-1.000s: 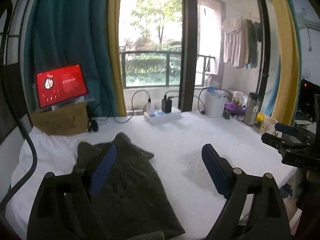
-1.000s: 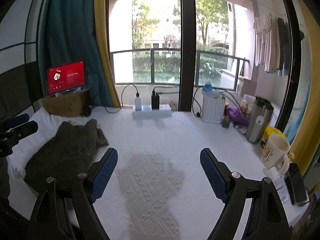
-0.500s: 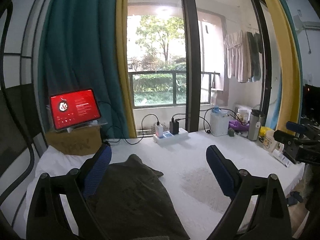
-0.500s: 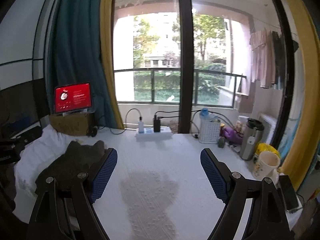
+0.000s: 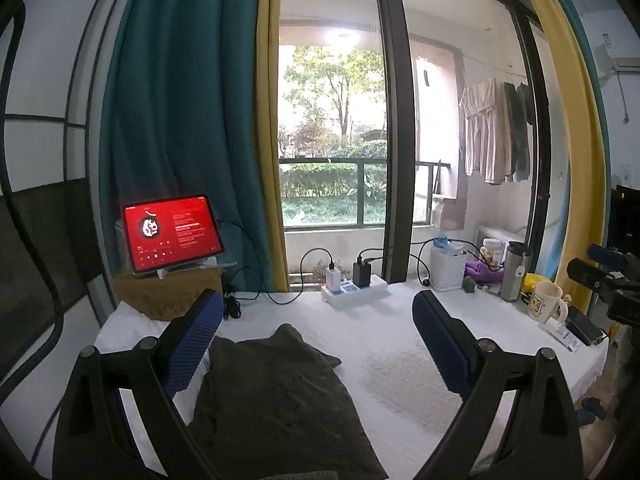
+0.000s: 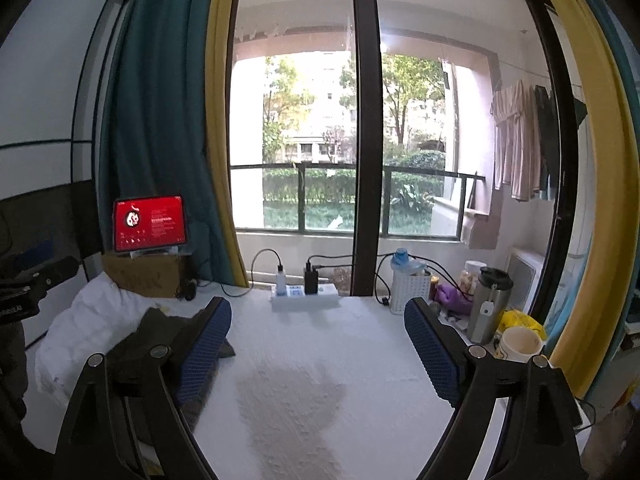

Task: Fold small clothes

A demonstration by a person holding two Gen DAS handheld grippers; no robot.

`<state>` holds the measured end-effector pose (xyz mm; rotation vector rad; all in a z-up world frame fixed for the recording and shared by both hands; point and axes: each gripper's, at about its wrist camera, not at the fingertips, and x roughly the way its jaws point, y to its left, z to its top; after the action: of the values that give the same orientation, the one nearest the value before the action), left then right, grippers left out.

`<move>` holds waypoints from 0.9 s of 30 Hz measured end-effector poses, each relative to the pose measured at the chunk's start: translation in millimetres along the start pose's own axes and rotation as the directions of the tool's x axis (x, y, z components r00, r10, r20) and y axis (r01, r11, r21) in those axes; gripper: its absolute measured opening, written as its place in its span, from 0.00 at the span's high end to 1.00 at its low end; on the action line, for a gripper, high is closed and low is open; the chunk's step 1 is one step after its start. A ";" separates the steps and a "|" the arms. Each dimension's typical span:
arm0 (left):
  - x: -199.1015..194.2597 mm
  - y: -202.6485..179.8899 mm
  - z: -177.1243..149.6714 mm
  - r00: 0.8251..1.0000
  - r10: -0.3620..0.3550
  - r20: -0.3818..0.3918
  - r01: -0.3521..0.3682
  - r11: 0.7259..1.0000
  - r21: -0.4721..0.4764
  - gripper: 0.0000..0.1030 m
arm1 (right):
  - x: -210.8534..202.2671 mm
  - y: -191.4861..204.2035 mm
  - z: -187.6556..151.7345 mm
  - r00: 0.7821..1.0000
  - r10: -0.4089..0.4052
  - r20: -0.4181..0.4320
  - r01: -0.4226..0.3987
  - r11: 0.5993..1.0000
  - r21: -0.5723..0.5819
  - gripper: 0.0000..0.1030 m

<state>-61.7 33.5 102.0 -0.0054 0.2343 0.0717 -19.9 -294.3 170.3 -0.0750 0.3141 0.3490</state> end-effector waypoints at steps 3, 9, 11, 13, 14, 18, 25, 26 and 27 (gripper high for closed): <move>-4.0 1.8 1.0 1.000 0.000 0.014 0.000 1.000 0.004 0.08 | -4.6 1.0 3.2 1.000 -0.011 0.007 0.011 1.000 -0.002 0.11; -10.4 10.1 -0.2 0.999 0.026 0.034 -0.027 1.000 0.009 0.08 | -12.3 10.3 12.0 1.000 -0.018 0.025 0.019 1.000 -0.022 0.11; -12.1 12.7 -0.6 0.999 0.034 0.042 -0.035 0.999 0.007 0.07 | -13.7 14.1 14.3 0.999 -0.018 0.028 0.019 0.999 -0.028 0.11; -14.4 15.9 -0.4 0.998 0.038 0.049 -0.038 0.999 0.001 0.07 | -14.3 18.2 17.3 0.999 -0.017 0.032 0.018 0.999 -0.034 0.11; -15.2 17.9 -0.1 0.998 0.042 0.053 -0.042 0.999 -0.003 0.07 | -14.8 20.3 18.6 0.999 -0.017 0.033 0.018 0.999 -0.037 0.11; -20.6 25.5 0.2 0.996 0.054 0.072 -0.053 0.998 -0.018 0.02 | -17.2 28.3 23.4 0.999 -0.014 0.043 0.016 0.998 -0.057 0.10; -25.7 34.4 2.1 0.995 0.060 0.085 -0.057 0.998 -0.040 0.02 | -21.4 39.1 29.0 0.998 -0.011 0.056 0.016 0.996 -0.082 0.10; -27.4 35.1 2.4 0.995 0.055 0.087 -0.051 0.998 -0.044 0.02 | -22.4 40.2 29.6 0.998 -0.010 0.059 0.015 0.996 -0.084 0.10; -28.2 35.9 2.8 0.995 0.048 0.088 -0.044 0.998 -0.046 0.02 | -23.1 40.3 30.2 0.998 -0.009 0.061 0.014 0.996 -0.084 0.10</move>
<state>-91.0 67.4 111.4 -0.0408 0.1436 0.1232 -45.7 -260.2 205.5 -0.1491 0.2385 0.3528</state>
